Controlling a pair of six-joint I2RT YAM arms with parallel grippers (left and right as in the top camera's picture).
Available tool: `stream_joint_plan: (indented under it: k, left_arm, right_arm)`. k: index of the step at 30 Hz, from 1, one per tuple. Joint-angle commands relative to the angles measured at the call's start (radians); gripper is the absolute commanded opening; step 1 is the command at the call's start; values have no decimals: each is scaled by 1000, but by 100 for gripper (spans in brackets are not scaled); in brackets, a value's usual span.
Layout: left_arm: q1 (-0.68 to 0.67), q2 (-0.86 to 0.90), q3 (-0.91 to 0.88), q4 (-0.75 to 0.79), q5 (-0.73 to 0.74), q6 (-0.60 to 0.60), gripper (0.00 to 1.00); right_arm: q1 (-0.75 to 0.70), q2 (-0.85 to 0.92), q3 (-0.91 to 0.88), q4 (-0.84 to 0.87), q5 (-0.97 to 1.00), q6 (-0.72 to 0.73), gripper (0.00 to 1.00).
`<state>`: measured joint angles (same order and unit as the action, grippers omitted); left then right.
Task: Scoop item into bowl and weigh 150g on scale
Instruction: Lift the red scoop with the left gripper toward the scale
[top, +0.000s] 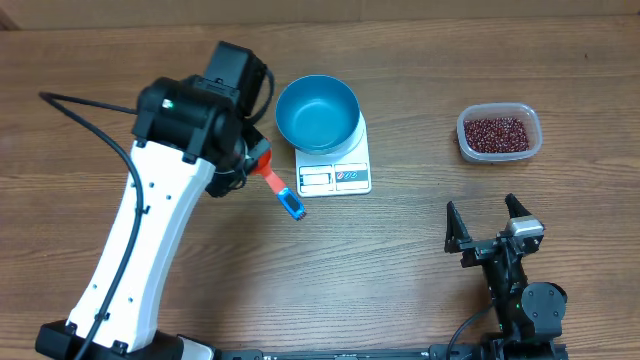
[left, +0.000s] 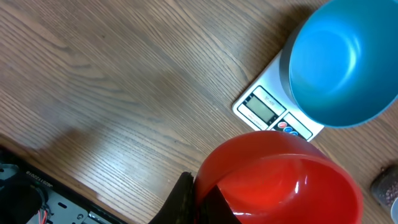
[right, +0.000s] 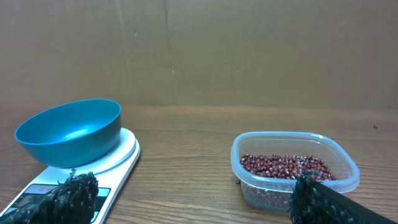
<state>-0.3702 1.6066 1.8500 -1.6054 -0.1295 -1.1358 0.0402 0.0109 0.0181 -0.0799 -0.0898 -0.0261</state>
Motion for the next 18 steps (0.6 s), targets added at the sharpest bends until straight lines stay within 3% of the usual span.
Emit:
stream_joint_plan:
  k: [1,6,10,13,18]
  left_arm:
    - [-16,0,-8,8,-36,-32,4]
    - [-16,0,-8,8,37,-53,4]
    - [-21,0,-8,8,91,-166,4]
    - [-39,1,-8,8,89,-234,4]
    - [-63,2,-8,9,48,-238,4]
  right_arm:
    - [5,-9,-10,8,-2,-5,100]
    - [5,-8,-10,8,-53,34,100]
    - [5,-9,-10,23,-121,150,100]
    - [5,-9,-10,41,-186,203,100]
    - [5,-9,13,48,-248,285,100]
